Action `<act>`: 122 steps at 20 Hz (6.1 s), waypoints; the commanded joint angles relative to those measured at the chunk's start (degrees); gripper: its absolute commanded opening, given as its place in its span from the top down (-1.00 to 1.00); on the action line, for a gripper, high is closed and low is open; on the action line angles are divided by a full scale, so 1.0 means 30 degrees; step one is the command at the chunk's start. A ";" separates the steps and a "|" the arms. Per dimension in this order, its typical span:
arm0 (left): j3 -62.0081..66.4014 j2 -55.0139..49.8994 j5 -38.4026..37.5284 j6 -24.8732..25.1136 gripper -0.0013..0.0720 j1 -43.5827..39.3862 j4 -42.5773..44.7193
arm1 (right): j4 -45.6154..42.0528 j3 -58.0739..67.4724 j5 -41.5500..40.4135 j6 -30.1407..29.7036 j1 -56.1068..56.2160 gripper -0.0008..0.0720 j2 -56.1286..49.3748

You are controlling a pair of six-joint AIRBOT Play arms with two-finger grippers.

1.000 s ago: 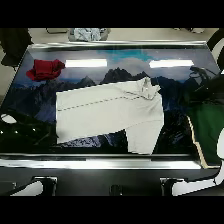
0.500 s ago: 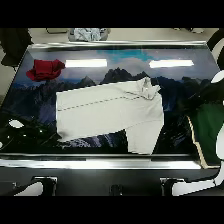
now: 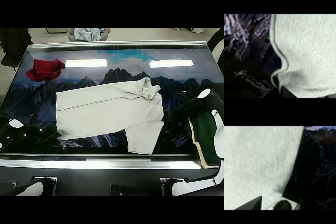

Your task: Fold the shirts.

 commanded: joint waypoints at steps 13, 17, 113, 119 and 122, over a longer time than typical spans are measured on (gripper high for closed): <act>1.1657 0.2514 -0.1960 0.0867 0.90 0.0036 0.0750 | 0.1982 0.3993 -0.1173 -0.3155 -0.0029 0.89 0.4371; 2.1988 0.5457 0.0656 0.0729 0.90 0.0036 0.0933 | 0.1282 0.9041 -0.6448 -0.3570 -0.0022 0.89 1.2233; 0.0087 -0.0423 -0.2769 0.3388 0.89 0.2535 0.1734 | -0.0182 -1.3515 -0.3330 -0.0903 0.1617 0.89 1.0222; 0.3264 0.2834 -0.3024 0.2426 0.91 0.2302 0.1676 | 0.0160 -0.9107 -0.3053 -0.1042 0.1661 0.90 1.2633; 0.5574 0.1647 -0.2178 0.1464 0.91 0.1406 0.1668 | 0.0488 -0.6033 -0.5078 -0.0648 0.2980 0.90 1.0943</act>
